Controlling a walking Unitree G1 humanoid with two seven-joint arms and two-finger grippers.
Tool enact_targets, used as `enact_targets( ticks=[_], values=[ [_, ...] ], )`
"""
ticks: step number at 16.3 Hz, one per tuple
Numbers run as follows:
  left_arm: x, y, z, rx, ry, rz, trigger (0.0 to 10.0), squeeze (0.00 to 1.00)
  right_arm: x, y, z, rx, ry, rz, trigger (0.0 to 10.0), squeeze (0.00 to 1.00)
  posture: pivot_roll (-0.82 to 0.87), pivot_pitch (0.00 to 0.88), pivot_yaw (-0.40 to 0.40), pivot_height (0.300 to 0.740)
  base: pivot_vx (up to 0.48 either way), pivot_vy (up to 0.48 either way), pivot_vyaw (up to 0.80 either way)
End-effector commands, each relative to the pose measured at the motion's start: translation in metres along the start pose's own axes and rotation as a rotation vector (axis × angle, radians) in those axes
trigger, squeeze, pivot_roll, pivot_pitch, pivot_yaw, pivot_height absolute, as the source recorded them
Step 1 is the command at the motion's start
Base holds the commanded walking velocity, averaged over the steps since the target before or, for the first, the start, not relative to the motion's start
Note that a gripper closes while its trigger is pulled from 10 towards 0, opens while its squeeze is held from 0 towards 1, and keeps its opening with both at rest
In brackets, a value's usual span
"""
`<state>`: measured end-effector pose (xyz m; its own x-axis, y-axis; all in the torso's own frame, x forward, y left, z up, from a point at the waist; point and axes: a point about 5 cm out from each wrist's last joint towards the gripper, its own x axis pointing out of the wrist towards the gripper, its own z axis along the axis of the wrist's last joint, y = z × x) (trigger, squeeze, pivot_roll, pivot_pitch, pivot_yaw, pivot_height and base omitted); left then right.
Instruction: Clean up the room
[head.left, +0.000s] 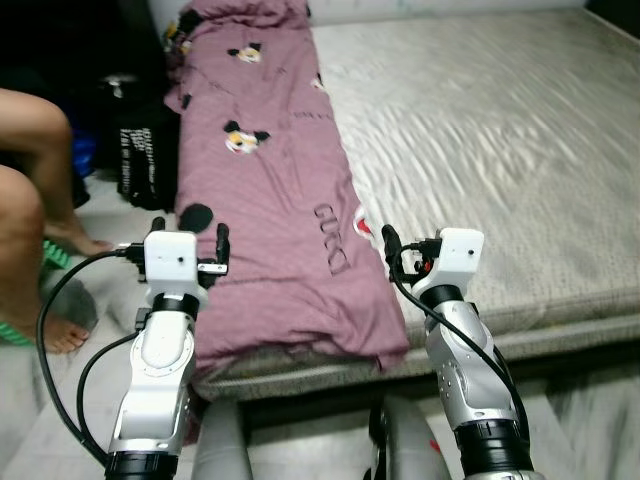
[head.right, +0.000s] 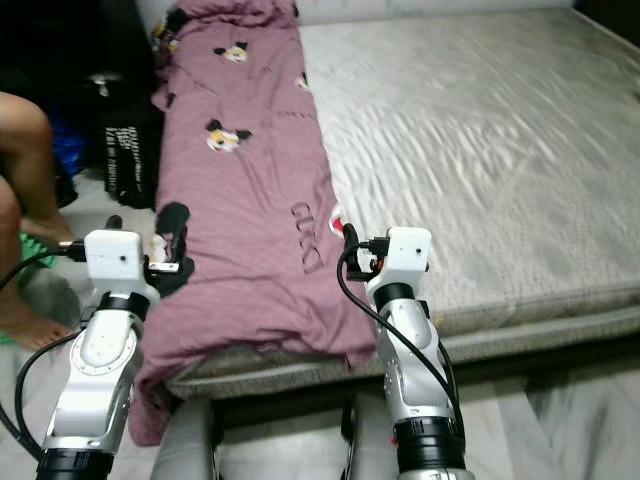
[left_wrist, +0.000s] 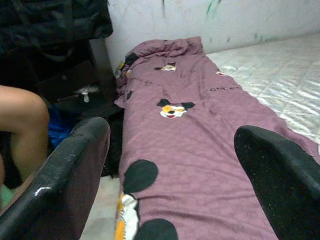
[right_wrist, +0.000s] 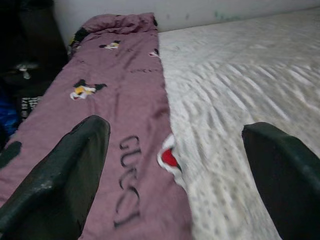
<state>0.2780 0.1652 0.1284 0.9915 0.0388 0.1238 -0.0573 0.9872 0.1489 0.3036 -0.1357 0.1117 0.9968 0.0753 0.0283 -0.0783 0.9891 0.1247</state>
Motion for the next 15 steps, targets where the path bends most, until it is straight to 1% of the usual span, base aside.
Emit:
enact_targets(
  ticks=[1,5,6,7,8,9,10,11,12,15],
  values=[
    [0.001,0.001,0.000,0.019,0.012,-0.001,10.0,0.00,0.002,0.002,0.008,0.000,-0.034,0.004,10.0,0.00,0.05,0.000,0.015,0.685,0.000,0.000,0.00],
    [0.004,-0.002,0.002,0.016,0.009,-0.010,10.0,0.00,0.002,0.002,0.009,-0.001,-0.034,0.000,10.0,0.00,0.04,0.000,0.014,0.730,0.000,0.000,0.00],
    [0.005,-0.002,0.002,0.013,0.010,-0.012,10.0,0.00,0.001,0.002,0.008,-0.001,-0.034,-0.001,10.0,0.00,0.04,0.000,0.014,0.735,0.000,0.000,0.00],
    [0.007,-0.005,0.005,0.011,-0.008,-0.037,10.0,0.00,0.001,0.001,0.008,-0.001,-0.032,-0.003,10.0,0.00,0.05,0.000,0.002,0.740,0.000,0.000,0.00],
    [0.010,-0.006,0.008,0.039,-0.026,-0.024,10.0,0.00,0.001,0.002,0.008,-0.002,-0.030,0.000,10.0,0.00,0.05,0.000,-0.002,0.740,0.000,0.000,0.00],
    [0.011,-0.005,0.008,0.045,-0.030,-0.011,10.0,0.00,0.002,0.003,0.007,-0.002,-0.028,0.003,10.0,0.00,0.05,0.000,-0.006,0.740,0.000,0.000,0.00],
    [0.012,-0.005,0.008,0.036,-0.027,-0.007,10.0,0.00,0.002,0.004,0.007,-0.002,-0.027,0.005,10.0,0.00,0.05,0.000,-0.006,0.740,0.000,0.000,0.00],
    [0.013,-0.005,0.007,0.005,-0.018,-0.014,10.0,0.00,0.002,0.004,0.008,-0.003,-0.027,0.007,10.0,0.00,0.05,0.000,-0.004,0.740,0.000,0.000,0.00],
    [0.012,-0.005,0.007,-0.001,-0.015,-0.020,10.0,0.00,0.002,0.003,0.008,-0.004,-0.027,0.007,10.0,0.00,0.05,0.000,-0.004,0.740,0.000,0.000,0.00],
    [0.012,-0.006,0.005,0.010,-0.012,-0.020,10.0,0.00,0.002,0.001,0.008,-0.011,-0.027,0.003,10.0,0.00,0.04,0.000,0.000,0.740,0.000,0.000,0.00]
  ],
)
